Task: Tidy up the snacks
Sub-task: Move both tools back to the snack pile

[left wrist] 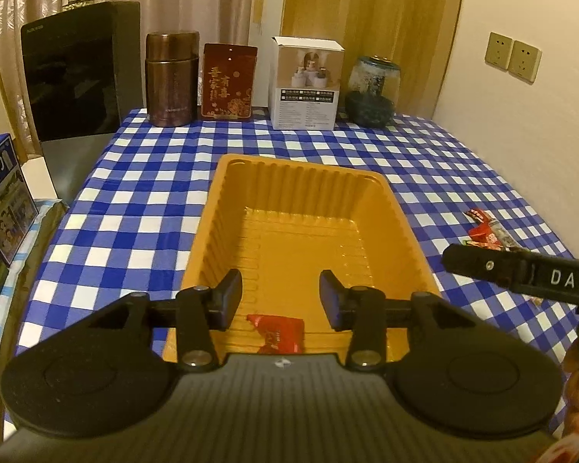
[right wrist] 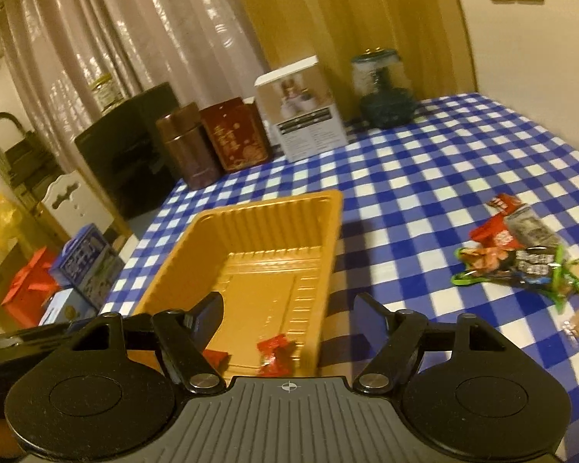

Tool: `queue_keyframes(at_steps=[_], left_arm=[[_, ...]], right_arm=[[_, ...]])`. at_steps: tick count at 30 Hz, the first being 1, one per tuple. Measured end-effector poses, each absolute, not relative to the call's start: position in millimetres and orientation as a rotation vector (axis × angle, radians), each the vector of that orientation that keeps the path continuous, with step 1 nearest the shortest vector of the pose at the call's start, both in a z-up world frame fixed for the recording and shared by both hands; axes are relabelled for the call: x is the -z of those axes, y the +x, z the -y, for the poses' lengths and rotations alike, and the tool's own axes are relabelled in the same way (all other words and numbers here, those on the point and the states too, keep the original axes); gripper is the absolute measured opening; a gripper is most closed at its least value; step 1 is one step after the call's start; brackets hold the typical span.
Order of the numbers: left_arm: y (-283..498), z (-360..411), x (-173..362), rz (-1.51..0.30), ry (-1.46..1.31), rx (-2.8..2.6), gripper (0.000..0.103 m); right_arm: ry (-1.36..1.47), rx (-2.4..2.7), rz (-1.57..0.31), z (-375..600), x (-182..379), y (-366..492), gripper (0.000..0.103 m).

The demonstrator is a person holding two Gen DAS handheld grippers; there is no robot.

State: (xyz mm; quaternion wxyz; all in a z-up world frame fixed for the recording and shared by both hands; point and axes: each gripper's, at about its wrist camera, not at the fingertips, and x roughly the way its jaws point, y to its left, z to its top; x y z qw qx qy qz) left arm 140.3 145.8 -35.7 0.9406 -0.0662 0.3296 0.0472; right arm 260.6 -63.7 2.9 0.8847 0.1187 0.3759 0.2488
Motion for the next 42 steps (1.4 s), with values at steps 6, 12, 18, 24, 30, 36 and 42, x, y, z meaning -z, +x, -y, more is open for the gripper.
queue_keyframes(at_steps=[6, 12, 18, 24, 30, 36, 42], left_arm=[[140, -135, 32, -0.668, -0.134, -0.074, 0.043], [140, -119, 27, -0.657, -0.134, -0.041, 0.045], [144, -93, 23, -0.653, -0.126, 0.013, 0.047], [149, -60, 21, -0.65, -0.112, 0.075, 0.05], [158, -27, 25, -0.659, -0.098, 0.142, 0.053], [167, 2, 33, -0.669, -0.104, 0.224, 0.054], [178, 32, 47, -0.691, -0.081, 0.309, 0.054]], right_arm=[[0.227, -0.474, -0.761, 75, -9, 254, 0.074], [0.202, -0.43, -0.726, 91, -12, 246, 0.075], [0.185, -0.368, -0.708, 118, -12, 240, 0.075], [0.174, -0.299, -0.686, 153, -11, 237, 0.075], [0.193, -0.225, -0.686, 194, -7, 238, 0.075], [0.19, -0.158, -0.683, 228, -1, 237, 0.075], [0.178, -0.09, -0.711, 260, 11, 237, 0.074]])
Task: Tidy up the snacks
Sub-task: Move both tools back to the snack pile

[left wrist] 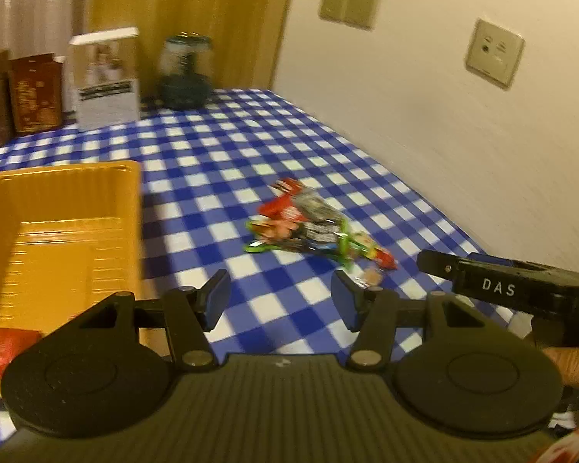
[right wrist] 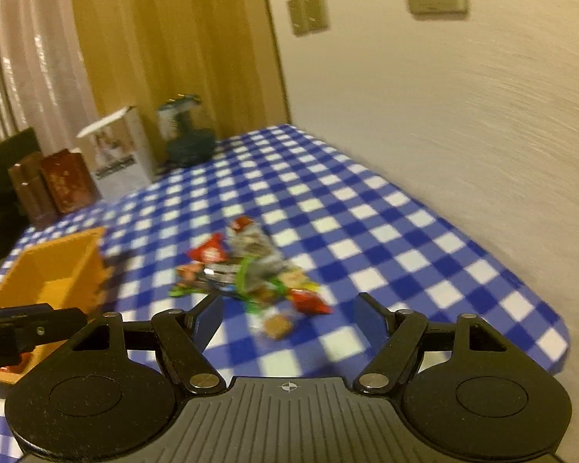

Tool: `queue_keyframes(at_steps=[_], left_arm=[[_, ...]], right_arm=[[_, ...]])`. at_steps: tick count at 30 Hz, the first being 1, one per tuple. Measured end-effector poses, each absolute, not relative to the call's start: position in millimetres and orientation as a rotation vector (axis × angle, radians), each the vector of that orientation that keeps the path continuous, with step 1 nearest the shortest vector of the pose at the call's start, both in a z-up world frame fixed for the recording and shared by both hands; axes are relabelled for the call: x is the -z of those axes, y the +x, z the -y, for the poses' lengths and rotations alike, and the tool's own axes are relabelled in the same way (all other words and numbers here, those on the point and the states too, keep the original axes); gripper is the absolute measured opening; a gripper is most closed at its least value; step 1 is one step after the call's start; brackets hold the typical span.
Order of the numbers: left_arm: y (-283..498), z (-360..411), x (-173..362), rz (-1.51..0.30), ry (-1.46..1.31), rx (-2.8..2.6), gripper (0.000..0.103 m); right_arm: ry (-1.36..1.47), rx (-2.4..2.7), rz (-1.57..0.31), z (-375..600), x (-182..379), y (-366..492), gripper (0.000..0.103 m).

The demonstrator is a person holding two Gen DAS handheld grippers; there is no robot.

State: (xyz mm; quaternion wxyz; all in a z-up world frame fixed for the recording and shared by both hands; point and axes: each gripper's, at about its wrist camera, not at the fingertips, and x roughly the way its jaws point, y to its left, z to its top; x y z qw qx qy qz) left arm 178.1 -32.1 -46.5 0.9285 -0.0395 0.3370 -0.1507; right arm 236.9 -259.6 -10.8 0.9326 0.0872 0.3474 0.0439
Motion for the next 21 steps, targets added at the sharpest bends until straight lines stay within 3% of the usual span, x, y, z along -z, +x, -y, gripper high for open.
queue_keyframes(at_steps=[21], left_arm=[[232, 130, 109, -0.721, 0.126, 0.602, 0.054]], right_arm=[[0.247, 0.054, -0.797, 315, 42, 258, 0.074]])
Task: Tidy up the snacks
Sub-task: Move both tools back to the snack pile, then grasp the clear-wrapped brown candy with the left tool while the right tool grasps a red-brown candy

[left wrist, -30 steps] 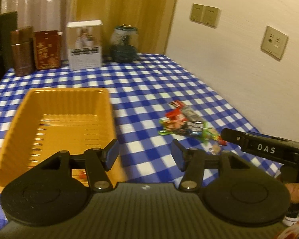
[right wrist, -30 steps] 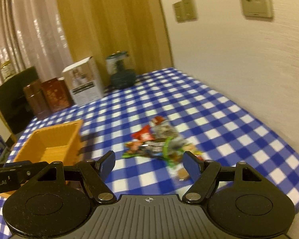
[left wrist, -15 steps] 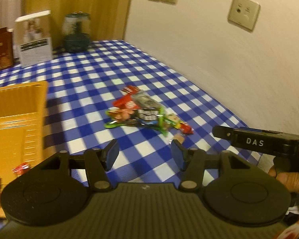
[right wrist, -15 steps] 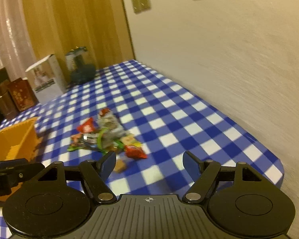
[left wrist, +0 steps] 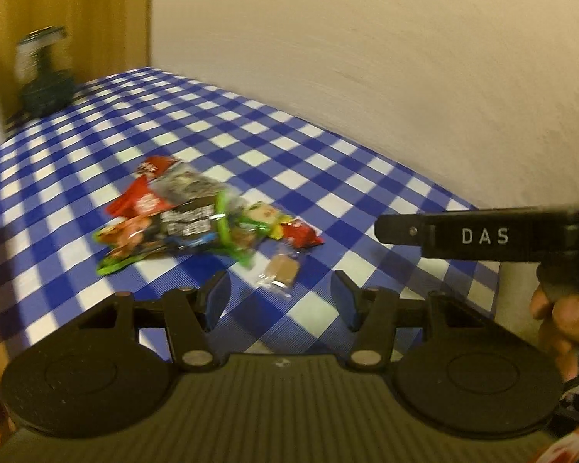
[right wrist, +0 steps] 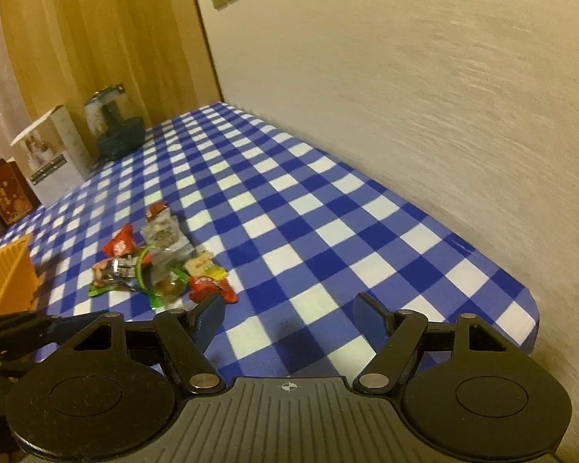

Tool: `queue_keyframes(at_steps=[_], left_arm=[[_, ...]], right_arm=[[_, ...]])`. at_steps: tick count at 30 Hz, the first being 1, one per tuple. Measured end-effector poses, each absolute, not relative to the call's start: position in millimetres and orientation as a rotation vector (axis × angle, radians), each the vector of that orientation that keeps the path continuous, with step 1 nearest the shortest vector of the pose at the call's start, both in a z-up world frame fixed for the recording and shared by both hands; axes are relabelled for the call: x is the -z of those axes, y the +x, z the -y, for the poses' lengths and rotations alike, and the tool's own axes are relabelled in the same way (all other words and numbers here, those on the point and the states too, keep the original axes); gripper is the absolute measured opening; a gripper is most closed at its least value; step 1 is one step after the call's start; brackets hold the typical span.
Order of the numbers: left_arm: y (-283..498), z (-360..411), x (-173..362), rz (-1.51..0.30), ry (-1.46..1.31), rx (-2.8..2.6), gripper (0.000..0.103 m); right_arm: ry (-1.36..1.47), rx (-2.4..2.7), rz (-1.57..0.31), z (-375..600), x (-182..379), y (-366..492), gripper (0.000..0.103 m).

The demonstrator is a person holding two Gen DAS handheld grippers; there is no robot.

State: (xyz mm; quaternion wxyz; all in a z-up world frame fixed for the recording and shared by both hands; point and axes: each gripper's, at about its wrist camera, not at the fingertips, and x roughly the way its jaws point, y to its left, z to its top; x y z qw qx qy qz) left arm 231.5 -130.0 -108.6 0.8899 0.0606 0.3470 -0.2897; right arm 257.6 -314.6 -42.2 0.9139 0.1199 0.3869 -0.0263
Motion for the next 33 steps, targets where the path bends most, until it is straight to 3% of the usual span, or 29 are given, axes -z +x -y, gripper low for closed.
queue_keyframes(at_steps=[5, 7, 13, 18, 33], left_arm=[[244, 142, 119, -0.732, 0.155, 0.627, 0.052], [249, 145, 124, -0.743, 0.17, 0.636, 0.044], [256, 146, 131, -0.743, 0.171, 0.632, 0.039], [257, 147, 130, -0.735, 0.182, 0.614, 0.02], [224, 79, 124, -0.778, -0.014, 0.343, 0.019]], right_arm=[[0.267, 0.079, -0.812, 318, 46, 262, 0.074], [0.27, 0.087, -0.812, 320, 46, 263, 0.074], [0.285, 0.095, -0.815, 321, 46, 264, 0.074], [0.262, 0.086, -0.819, 317, 48, 267, 0.074], [0.136, -0.138, -0.83, 278, 60, 304, 0.074]])
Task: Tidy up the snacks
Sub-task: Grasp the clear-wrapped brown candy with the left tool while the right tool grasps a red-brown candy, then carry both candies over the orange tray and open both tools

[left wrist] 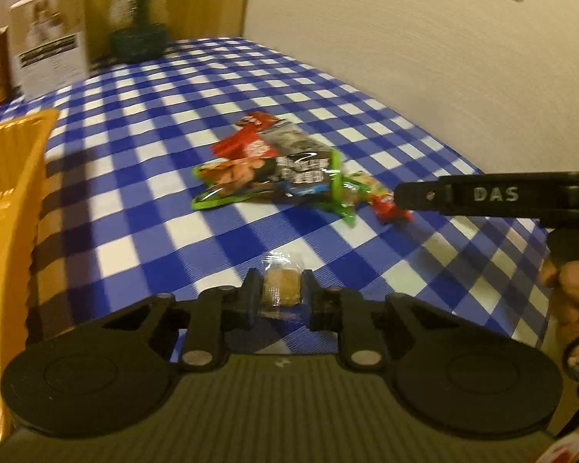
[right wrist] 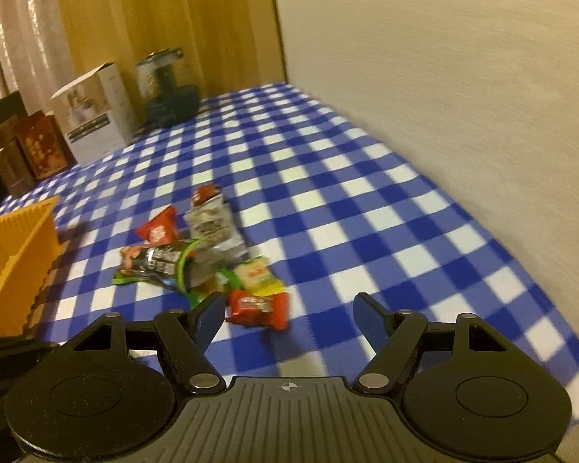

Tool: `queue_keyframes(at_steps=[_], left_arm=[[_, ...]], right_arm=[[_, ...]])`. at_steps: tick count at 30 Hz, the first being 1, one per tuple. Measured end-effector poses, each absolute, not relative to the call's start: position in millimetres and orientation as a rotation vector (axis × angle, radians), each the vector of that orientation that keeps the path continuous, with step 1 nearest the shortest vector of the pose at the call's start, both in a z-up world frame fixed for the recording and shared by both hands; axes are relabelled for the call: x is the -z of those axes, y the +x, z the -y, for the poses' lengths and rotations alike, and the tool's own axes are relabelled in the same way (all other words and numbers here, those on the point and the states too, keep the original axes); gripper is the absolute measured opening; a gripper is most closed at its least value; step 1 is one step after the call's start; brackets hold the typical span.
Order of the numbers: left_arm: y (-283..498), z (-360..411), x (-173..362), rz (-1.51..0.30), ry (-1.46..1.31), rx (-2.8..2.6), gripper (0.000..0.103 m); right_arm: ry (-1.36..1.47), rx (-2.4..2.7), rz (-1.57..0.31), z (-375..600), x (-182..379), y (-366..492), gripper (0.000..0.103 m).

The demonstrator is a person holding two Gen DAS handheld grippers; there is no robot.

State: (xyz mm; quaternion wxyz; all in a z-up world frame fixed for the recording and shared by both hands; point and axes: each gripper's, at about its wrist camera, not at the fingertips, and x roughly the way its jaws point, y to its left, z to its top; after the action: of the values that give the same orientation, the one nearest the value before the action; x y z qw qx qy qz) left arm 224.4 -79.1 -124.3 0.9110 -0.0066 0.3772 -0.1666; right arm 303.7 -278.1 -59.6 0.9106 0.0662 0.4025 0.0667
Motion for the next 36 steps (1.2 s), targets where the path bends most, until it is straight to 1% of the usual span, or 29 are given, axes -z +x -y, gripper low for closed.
queue_keyframes(at_steps=[1, 3, 7, 8, 9, 10, 11, 15, 25, 30, 36], left_arm=[[224, 77, 124, -0.776, -0.024, 0.342, 0.019], [222, 76, 124, -0.773, -0.029, 0.339, 0.019], [222, 76, 124, -0.77, -0.04, 0.338, 0.019], [222, 77, 125, -0.77, -0.044, 0.336, 0.019], [222, 76, 125, -0.768, -0.046, 0.334, 0.019], [221, 76, 125, -0.767, -0.044, 0.334, 0.019], [221, 77, 125, -0.766, -0.041, 0.334, 0.019], [221, 77, 125, -0.767, -0.042, 0.333, 0.019], [209, 72, 117, -0.764, -0.048, 0.308, 0.019], [193, 67, 108, -0.752, -0.059, 0.288, 0.019], [169, 57, 91, -0.733, -0.08, 0.266, 0.019]], right_arm=[[0.137, -0.146, -0.839, 275, 63, 306, 0.073], [0.14, -0.155, -0.861, 272, 68, 312, 0.057], [0.139, -0.16, -0.881, 268, 75, 318, 0.055], [0.137, -0.158, -0.88, 267, 75, 318, 0.052], [0.135, -0.158, -0.879, 266, 76, 319, 0.045], [0.13, -0.159, -0.88, 264, 76, 319, 0.041], [0.128, -0.16, -0.882, 263, 75, 319, 0.035], [0.124, -0.16, -0.881, 261, 73, 319, 0.027], [0.162, -0.162, -0.85, 263, 56, 302, 0.026], [0.168, -0.165, -0.818, 263, 41, 288, 0.026], [0.204, -0.157, -0.826, 262, 34, 257, 0.026]])
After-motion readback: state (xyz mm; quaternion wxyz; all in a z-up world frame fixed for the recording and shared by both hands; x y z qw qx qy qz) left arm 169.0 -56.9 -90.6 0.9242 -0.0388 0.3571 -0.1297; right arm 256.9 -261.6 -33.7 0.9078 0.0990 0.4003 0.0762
